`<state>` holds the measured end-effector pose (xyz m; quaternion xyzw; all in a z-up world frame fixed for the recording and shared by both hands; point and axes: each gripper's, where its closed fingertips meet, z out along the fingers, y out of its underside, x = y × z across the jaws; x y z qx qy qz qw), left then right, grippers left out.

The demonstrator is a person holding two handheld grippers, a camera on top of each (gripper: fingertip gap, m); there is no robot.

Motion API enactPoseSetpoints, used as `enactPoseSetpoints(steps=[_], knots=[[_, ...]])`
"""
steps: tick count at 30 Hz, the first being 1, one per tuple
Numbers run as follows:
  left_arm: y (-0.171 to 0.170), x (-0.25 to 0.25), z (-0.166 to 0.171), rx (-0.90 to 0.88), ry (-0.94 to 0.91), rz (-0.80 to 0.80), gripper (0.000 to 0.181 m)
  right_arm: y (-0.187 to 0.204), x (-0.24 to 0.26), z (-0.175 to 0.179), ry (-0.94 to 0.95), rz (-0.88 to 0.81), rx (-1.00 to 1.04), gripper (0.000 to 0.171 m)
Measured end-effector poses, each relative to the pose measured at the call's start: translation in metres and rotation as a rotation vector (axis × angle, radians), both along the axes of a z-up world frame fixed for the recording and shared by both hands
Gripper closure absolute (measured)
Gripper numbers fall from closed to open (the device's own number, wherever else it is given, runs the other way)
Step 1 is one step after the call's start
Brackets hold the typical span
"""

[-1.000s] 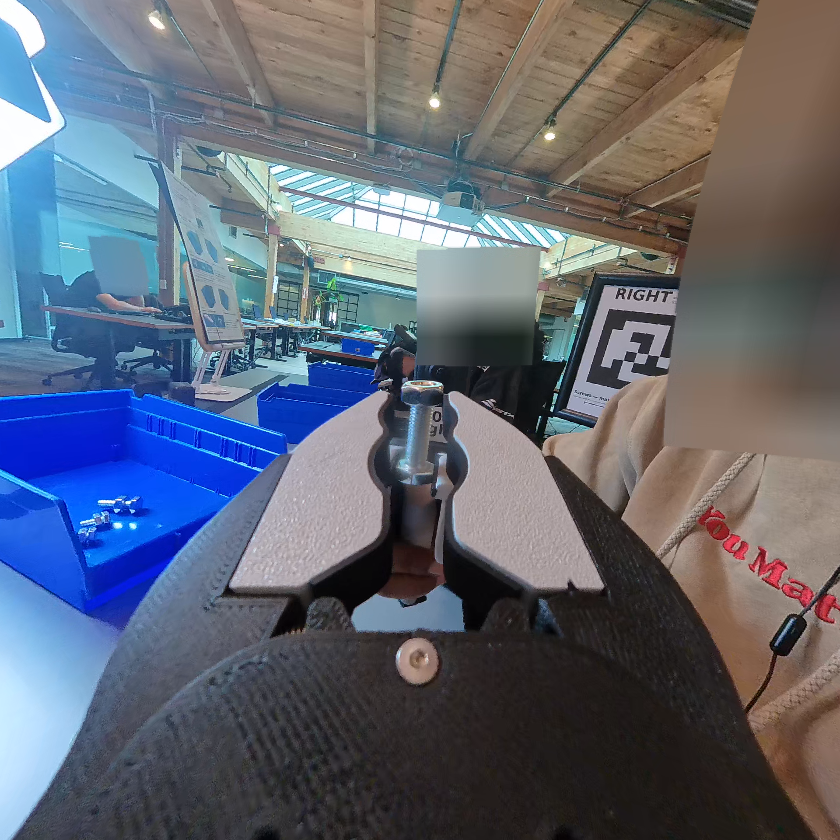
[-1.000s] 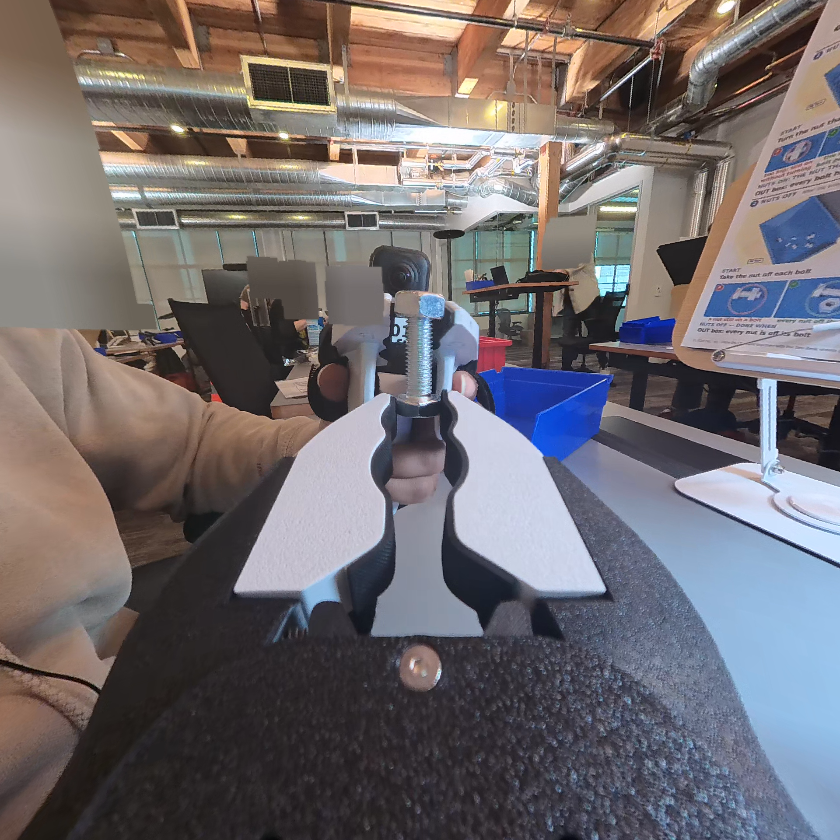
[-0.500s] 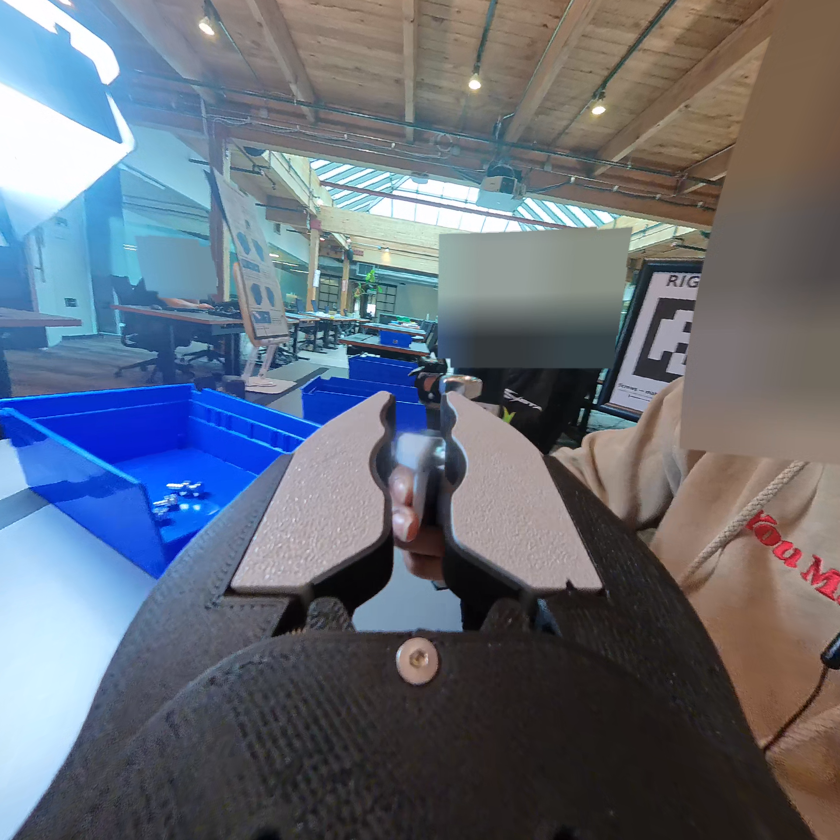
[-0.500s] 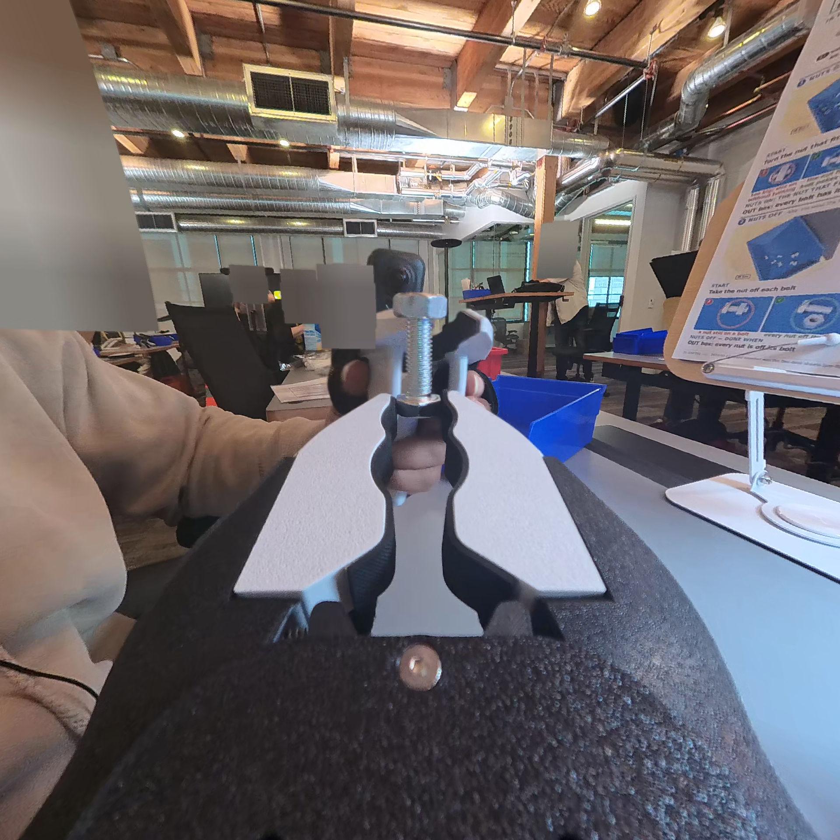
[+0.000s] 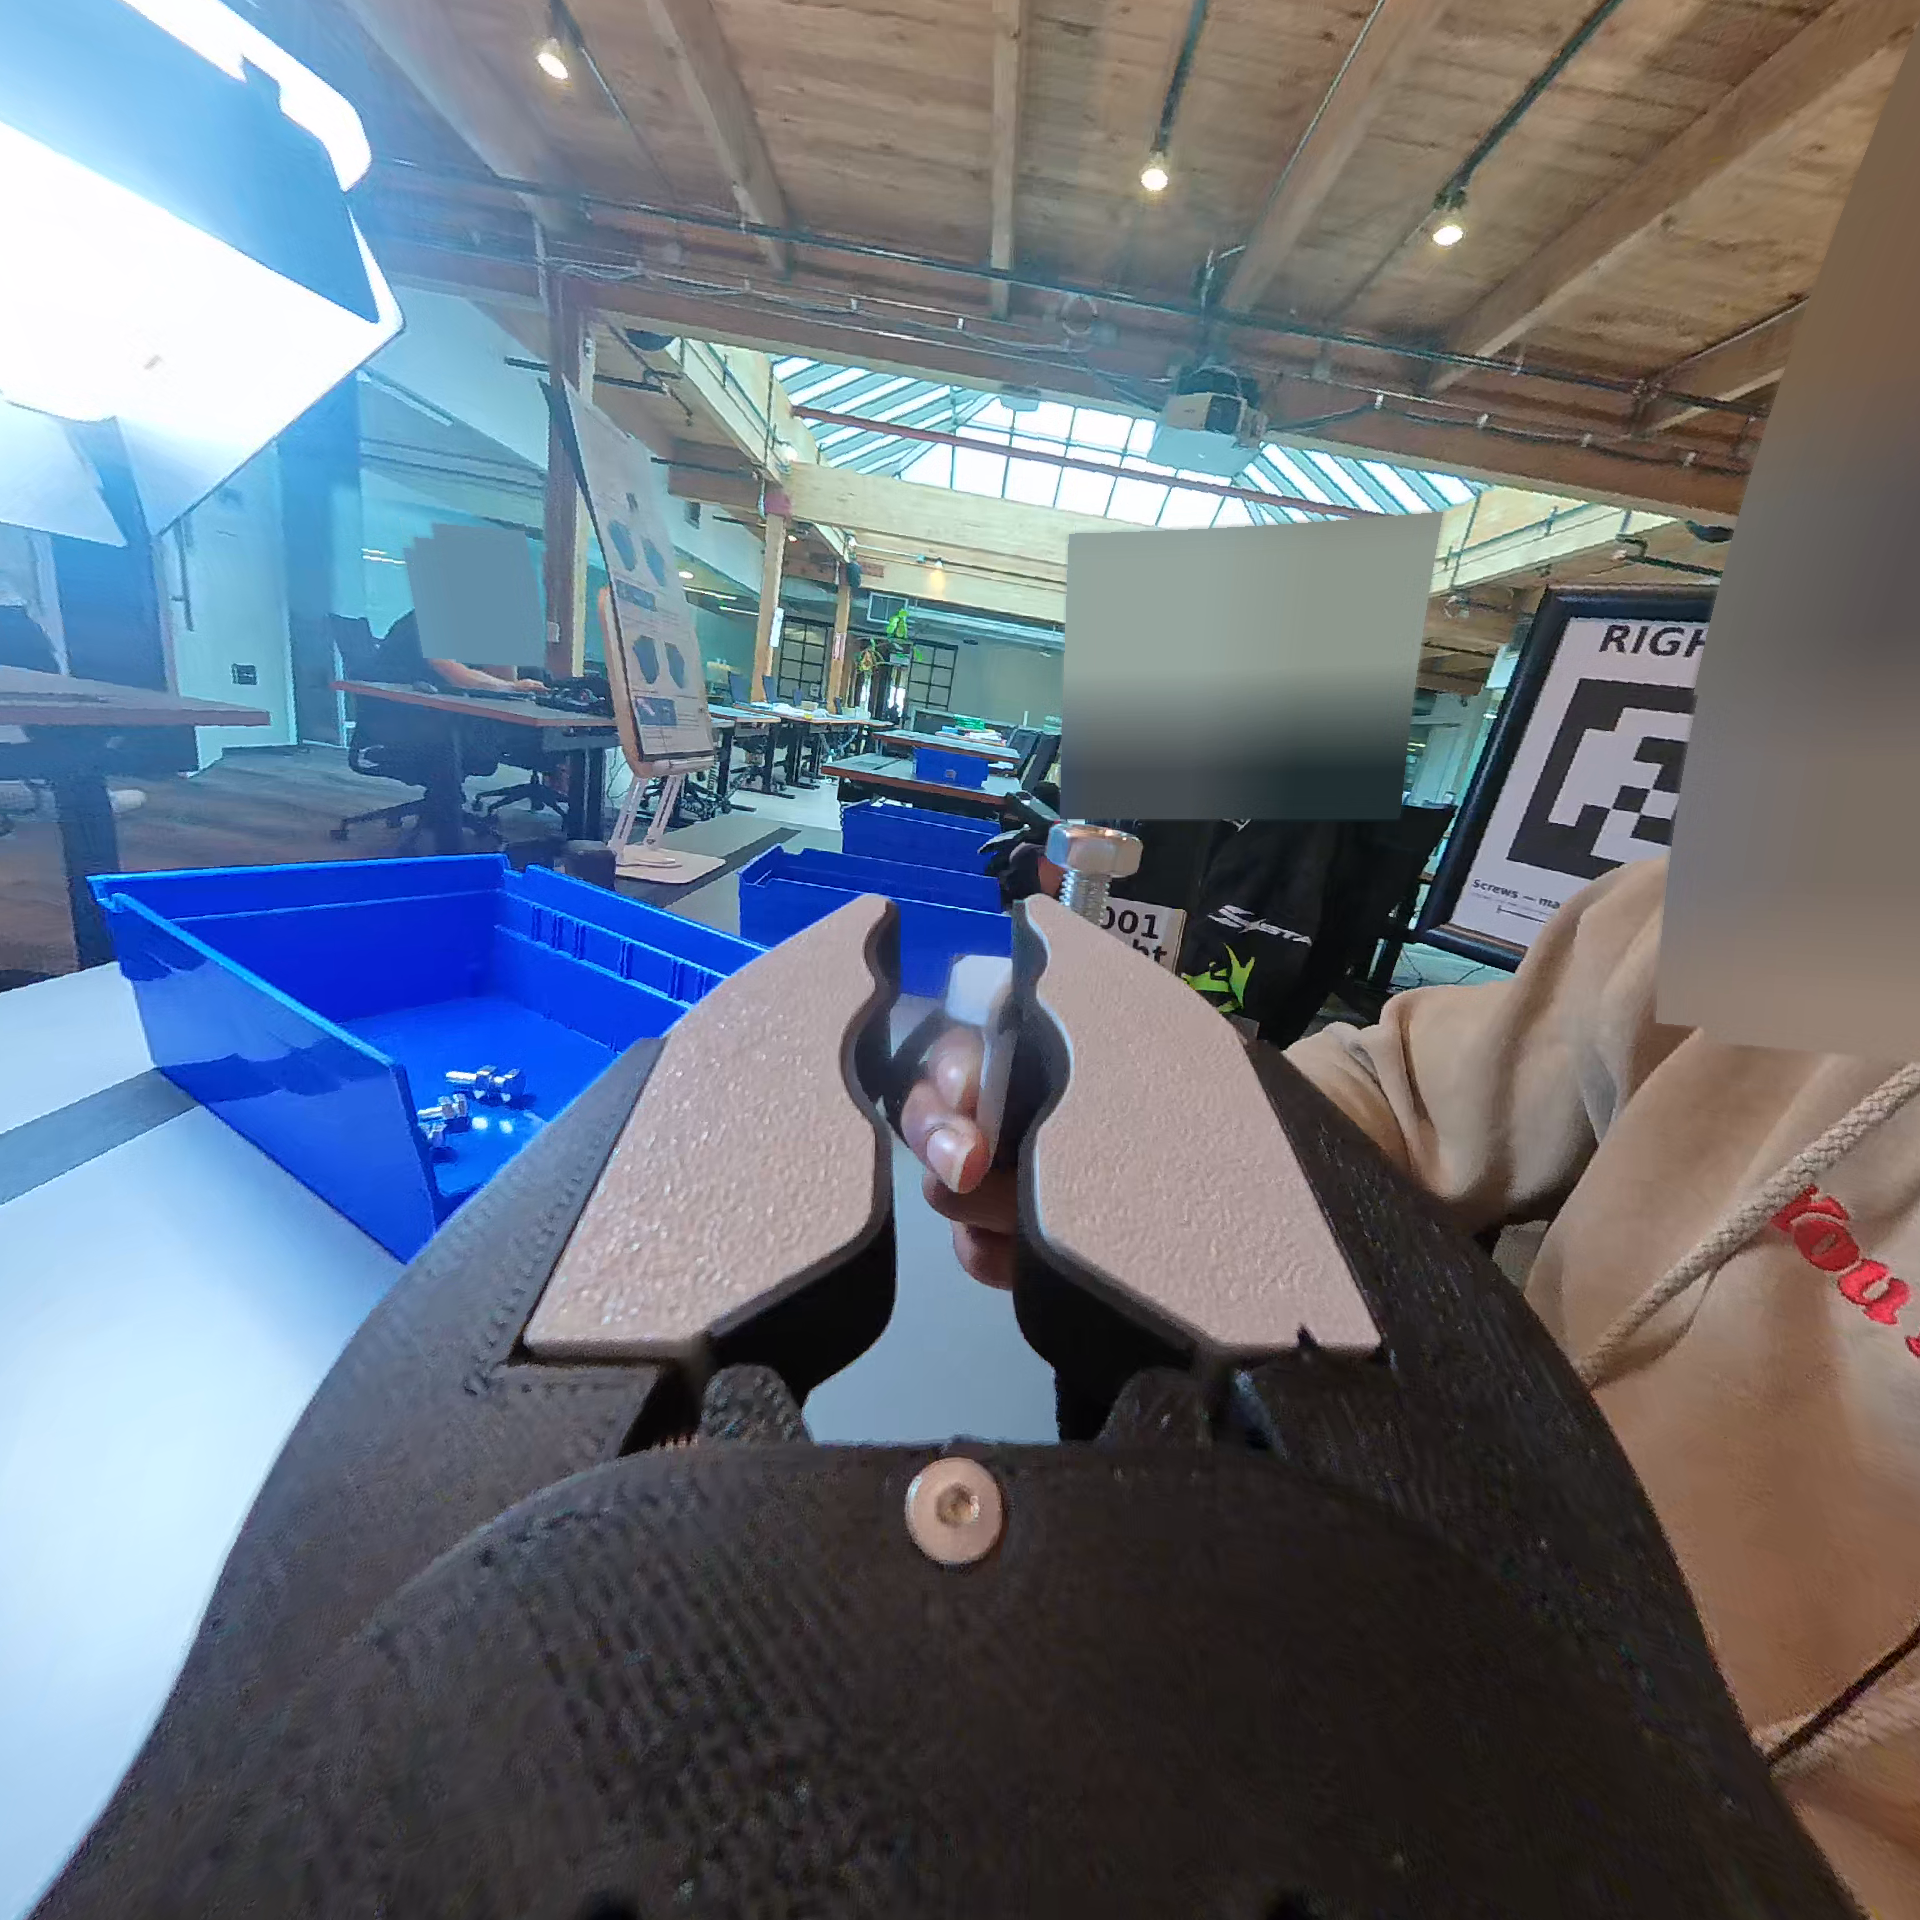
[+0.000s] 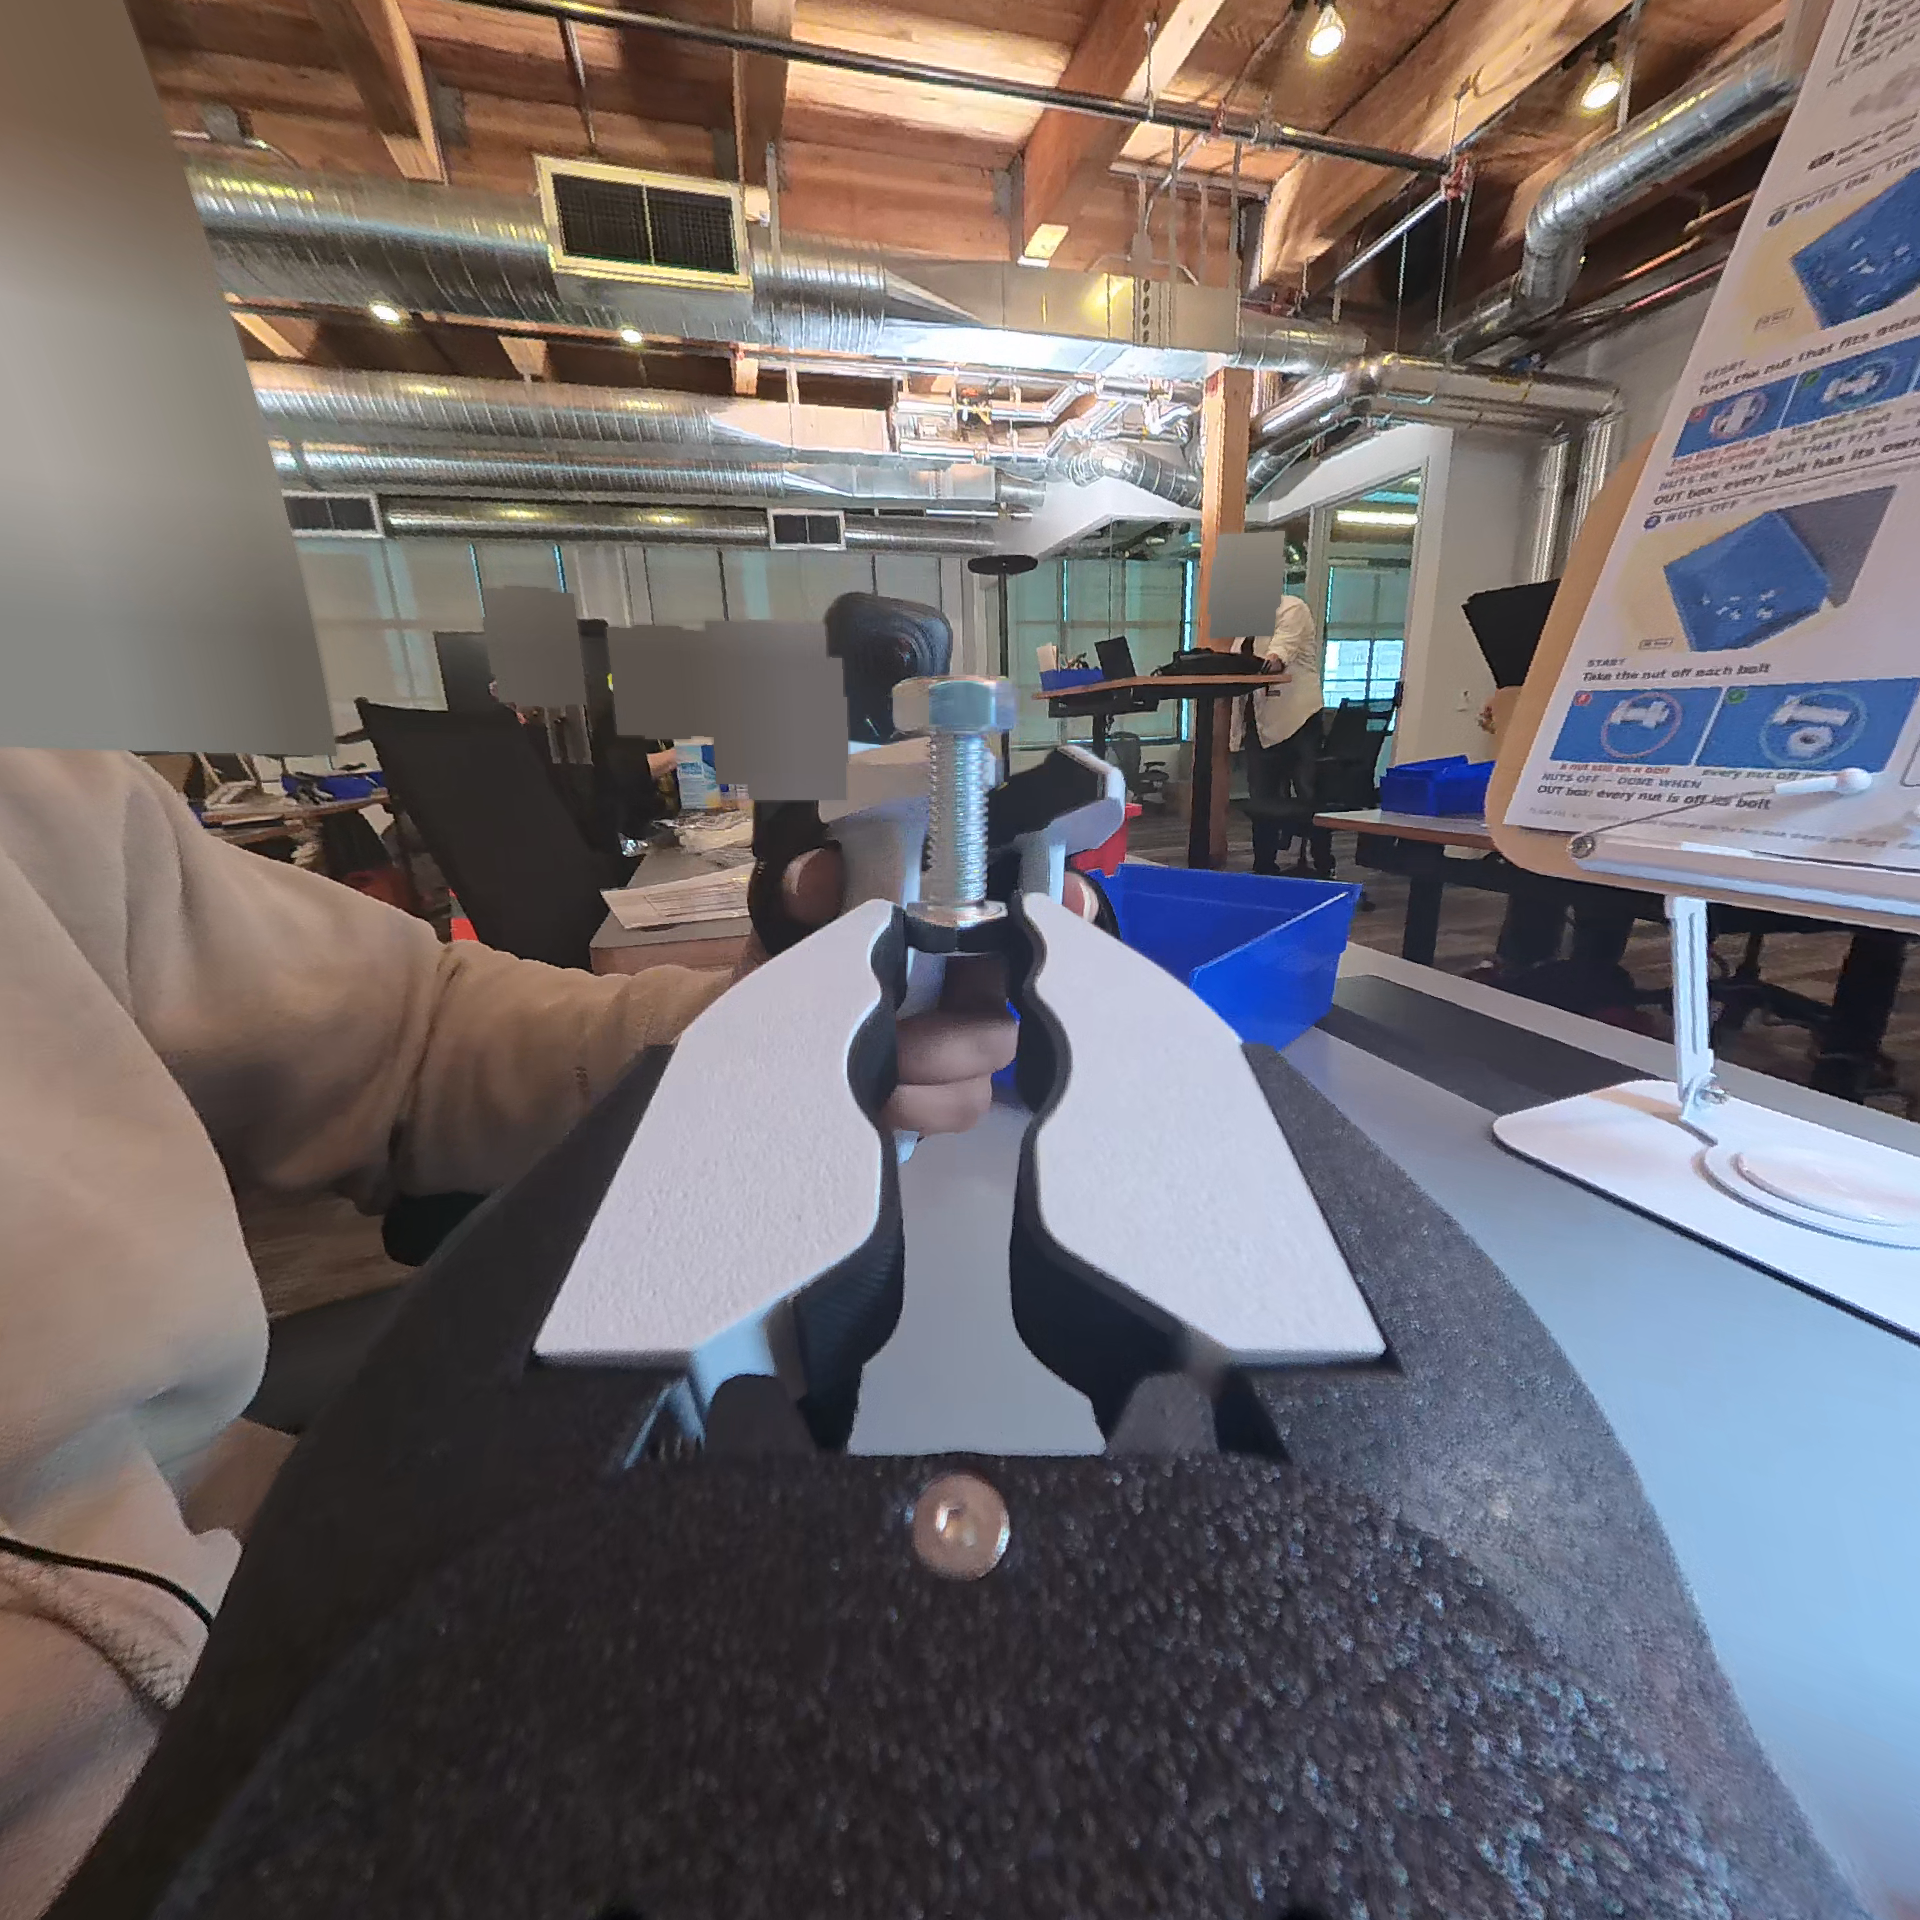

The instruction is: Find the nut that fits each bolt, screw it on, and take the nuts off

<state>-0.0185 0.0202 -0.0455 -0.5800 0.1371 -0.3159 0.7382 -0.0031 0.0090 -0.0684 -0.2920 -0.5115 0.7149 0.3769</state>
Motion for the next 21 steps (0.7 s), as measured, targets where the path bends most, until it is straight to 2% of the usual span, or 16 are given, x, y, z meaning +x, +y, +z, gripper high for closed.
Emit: enactPoseSetpoints(steps=[5,7,9,11,17,21], knots=[[-0.001,0.020,0.001,0.018,0.057,-0.030,0.148,0.001,-0.005,-0.007,-0.034,-0.013,0.013,0.153],[0.001,0.019,0.000,0.011,0.066,-0.015,0.149,-0.001,-0.005,-0.008,-0.034,-0.007,0.014,0.153],[0.003,0.006,-0.001,-0.009,0.029,0.020,0.164,0.001,-0.002,-0.004,-0.017,0.006,-0.008,0.153],[0.005,-0.005,-0.002,-0.020,0.000,0.042,0.164,0.003,0.000,0.002,0.001,0.003,-0.017,0.153],[0.003,0.017,-0.001,0.006,0.067,-0.001,0.148,0.007,-0.006,-0.006,-0.034,-0.019,-0.009,0.153],[0.008,0.002,-0.005,-0.025,0.037,0.056,0.165,0.002,-0.004,-0.004,-0.019,0.004,-0.008,0.153]])
